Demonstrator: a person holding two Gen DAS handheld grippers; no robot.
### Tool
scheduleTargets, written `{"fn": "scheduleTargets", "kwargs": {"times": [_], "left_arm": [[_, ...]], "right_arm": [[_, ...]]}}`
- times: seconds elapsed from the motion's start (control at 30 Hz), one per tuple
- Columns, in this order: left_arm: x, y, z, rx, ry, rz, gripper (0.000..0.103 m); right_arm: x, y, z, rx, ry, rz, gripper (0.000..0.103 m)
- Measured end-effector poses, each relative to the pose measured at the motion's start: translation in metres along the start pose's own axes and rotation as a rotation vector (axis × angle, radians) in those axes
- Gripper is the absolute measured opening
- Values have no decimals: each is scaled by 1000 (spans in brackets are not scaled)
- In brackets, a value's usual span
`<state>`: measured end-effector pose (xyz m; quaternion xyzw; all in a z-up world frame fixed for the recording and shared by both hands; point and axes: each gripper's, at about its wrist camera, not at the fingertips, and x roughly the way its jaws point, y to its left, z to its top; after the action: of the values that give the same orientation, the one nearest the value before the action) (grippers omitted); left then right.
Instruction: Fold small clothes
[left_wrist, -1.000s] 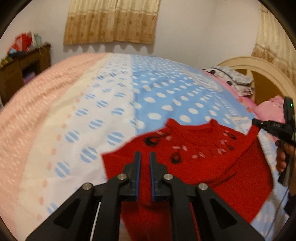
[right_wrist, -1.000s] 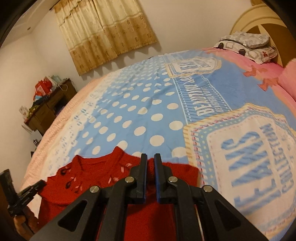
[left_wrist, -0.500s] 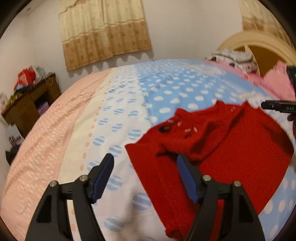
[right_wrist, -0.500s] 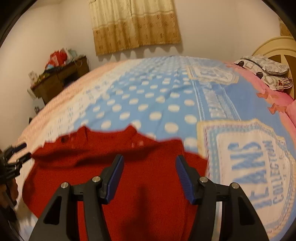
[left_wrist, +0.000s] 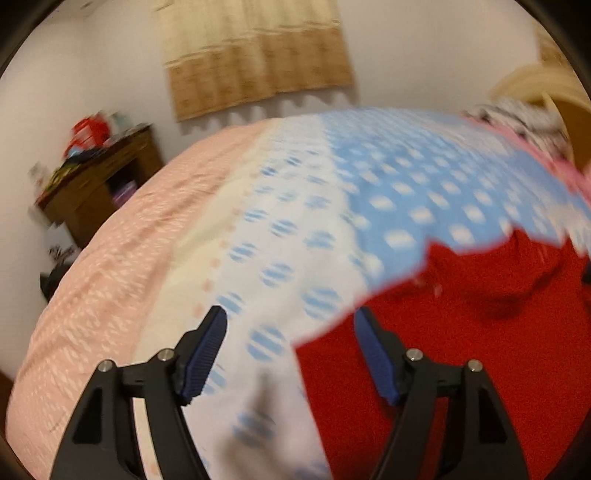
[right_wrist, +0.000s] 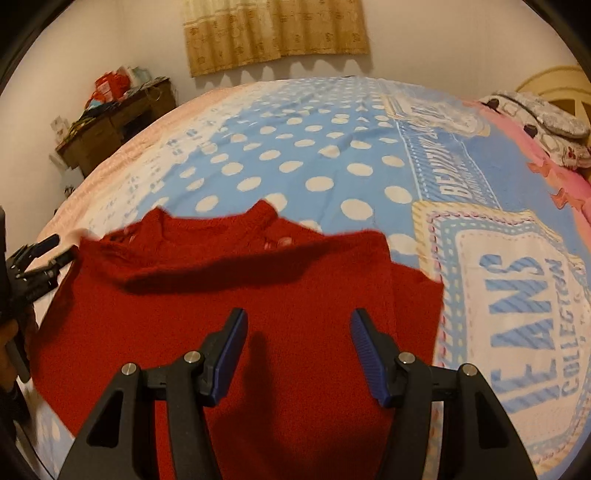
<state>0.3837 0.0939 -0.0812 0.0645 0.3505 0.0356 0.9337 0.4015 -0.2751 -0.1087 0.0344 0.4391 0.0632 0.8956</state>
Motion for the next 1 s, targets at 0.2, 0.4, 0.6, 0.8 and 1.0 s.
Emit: {"fn": "scheduleTargets", "kwargs": {"times": [0.2, 0.4, 0.6, 0.8, 1.0], "left_arm": [[-19, 4, -16, 58, -33, 11, 74], [-33, 6, -16, 37, -11, -127, 74], [-11, -9, -16, 9, 76, -266, 56], [8, -21, -20, -17, 142, -356, 37], [12, -25, -21, -11, 141, -386, 9]], "right_arm": [[5, 8, 4, 7, -5, 24, 59], [-8, -6, -1, 5, -10, -31, 59], [-17, -40, 3, 116, -22, -35, 59], [-10, -38, -2, 67, 4, -51, 59], [-8, -37, -5, 67, -7, -47, 59]]}}
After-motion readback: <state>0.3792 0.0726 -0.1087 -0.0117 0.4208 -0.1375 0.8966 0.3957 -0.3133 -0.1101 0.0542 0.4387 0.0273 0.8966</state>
